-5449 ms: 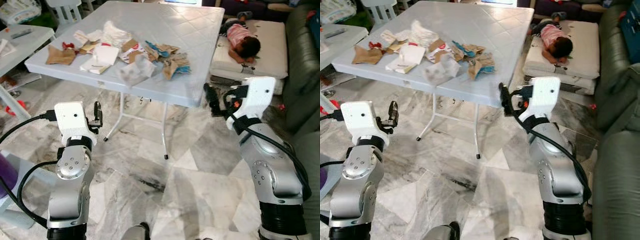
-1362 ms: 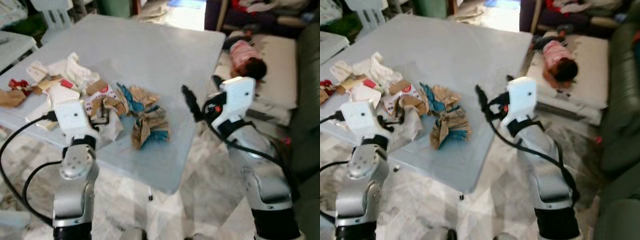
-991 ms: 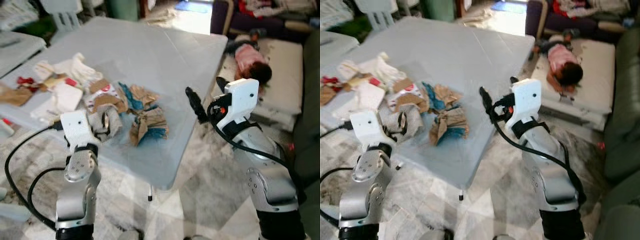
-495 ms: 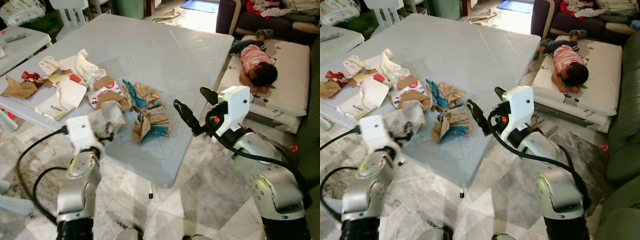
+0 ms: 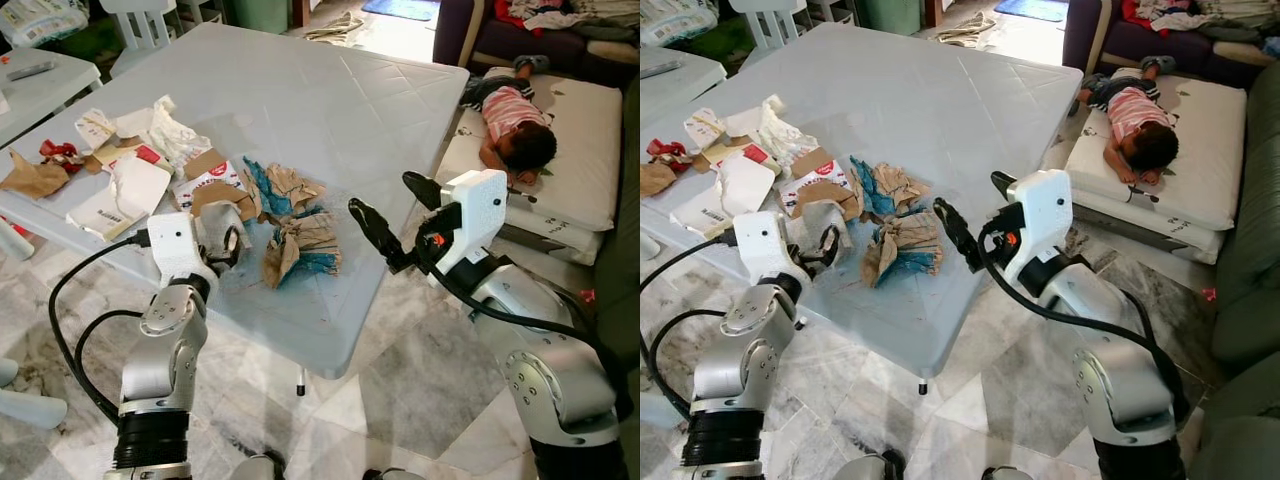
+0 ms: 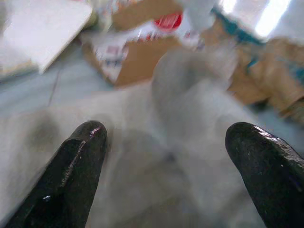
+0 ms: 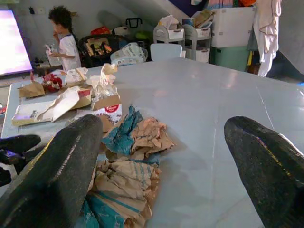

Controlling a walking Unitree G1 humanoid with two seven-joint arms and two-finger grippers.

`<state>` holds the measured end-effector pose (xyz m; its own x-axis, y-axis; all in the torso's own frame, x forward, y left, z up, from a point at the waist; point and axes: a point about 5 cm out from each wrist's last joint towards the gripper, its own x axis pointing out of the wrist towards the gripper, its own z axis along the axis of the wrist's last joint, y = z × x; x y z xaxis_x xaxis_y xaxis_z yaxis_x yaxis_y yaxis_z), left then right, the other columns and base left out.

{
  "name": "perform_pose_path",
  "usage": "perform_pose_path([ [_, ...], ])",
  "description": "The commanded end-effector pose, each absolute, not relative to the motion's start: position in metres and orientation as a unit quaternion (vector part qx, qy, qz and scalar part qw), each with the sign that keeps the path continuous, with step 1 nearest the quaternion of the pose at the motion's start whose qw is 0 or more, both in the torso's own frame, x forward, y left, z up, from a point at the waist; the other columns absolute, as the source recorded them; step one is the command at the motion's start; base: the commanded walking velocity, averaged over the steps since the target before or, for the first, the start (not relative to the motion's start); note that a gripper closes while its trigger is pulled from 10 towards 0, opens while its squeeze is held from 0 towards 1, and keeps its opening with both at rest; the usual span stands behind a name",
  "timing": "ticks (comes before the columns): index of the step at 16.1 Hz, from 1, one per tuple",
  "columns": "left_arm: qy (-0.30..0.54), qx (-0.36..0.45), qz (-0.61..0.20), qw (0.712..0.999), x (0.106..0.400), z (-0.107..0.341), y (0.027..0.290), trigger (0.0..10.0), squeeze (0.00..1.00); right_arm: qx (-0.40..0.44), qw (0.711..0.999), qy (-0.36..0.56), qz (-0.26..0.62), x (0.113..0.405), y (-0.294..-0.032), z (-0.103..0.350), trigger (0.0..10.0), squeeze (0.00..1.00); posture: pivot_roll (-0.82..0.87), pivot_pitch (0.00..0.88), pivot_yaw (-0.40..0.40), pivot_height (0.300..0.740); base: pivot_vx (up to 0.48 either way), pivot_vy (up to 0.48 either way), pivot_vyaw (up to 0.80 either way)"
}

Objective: Picking trash to rubbish bin

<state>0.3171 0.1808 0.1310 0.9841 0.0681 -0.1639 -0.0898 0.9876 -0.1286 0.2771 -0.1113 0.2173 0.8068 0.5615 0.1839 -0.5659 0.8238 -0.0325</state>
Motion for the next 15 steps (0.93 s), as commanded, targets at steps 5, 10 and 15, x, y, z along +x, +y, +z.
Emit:
perform_pose_path([
  [5,0.141,-0.067,0.017,0.988,0.312,0.104,0.179,10.0,0.00,0.022,0.944,-0.090,0.317,0.270,-0.107,0.223,10.0,0.00,-0.03,0.176,-0.021,0.740,0.000,0.000,0.00],
  [10,0.126,-0.078,0.018,0.989,0.316,0.108,0.179,0.0,0.00,0.051,0.898,-0.027,0.437,0.248,-0.093,0.213,10.0,0.00,-0.04,0.176,-0.025,0.740,0.000,0.000,0.00],
  [15,0.117,-0.082,0.017,0.990,0.316,0.109,0.175,0.0,0.00,0.042,0.880,0.021,0.473,0.236,-0.091,0.199,10.0,0.00,-0.04,0.177,-0.031,0.740,0.000,0.000,0.00],
])
